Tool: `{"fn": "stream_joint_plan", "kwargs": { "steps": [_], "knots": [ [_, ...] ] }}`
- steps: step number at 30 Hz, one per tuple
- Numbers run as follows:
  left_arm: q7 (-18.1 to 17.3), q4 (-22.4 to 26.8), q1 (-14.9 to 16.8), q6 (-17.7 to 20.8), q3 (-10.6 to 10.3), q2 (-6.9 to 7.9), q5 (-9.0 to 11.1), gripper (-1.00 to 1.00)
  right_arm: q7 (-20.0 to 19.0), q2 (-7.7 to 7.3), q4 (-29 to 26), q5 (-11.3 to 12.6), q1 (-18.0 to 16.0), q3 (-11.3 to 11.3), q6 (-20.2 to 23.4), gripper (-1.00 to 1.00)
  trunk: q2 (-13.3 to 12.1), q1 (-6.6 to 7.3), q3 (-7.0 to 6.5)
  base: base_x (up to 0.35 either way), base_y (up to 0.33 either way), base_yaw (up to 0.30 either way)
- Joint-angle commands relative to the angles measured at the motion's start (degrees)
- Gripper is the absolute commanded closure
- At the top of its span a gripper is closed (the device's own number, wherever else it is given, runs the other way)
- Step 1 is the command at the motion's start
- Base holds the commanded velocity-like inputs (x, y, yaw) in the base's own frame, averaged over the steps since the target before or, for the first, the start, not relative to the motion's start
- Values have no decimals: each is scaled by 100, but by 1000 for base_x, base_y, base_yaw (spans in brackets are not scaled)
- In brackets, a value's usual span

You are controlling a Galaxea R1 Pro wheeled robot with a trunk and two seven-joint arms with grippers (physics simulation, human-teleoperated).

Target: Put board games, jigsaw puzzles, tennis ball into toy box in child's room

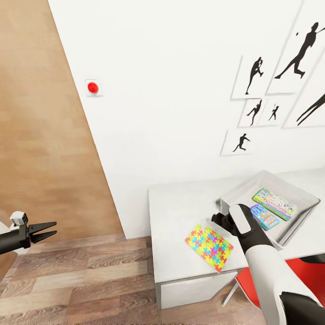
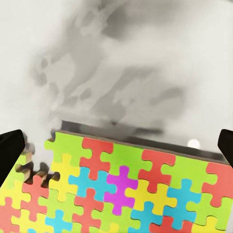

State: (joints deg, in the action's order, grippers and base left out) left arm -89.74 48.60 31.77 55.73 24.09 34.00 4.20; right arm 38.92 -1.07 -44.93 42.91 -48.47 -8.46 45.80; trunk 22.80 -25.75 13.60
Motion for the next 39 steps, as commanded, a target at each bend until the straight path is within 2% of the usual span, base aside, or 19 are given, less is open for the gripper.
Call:
{"fn": "stream_joint_plan", "kwargs": {
  "steps": [1,39],
  "knots": [
    [-26,0,4,61,0,1,-6,-100,55,0,-7,60,-5,0,9,-100,12,-3,21,0,0,0],
    [-26,0,4,61,0,1,-7,-100,55,1,-7,60,-5,12,9,-100,12,-3,76,17,18,0]
  ]
}}
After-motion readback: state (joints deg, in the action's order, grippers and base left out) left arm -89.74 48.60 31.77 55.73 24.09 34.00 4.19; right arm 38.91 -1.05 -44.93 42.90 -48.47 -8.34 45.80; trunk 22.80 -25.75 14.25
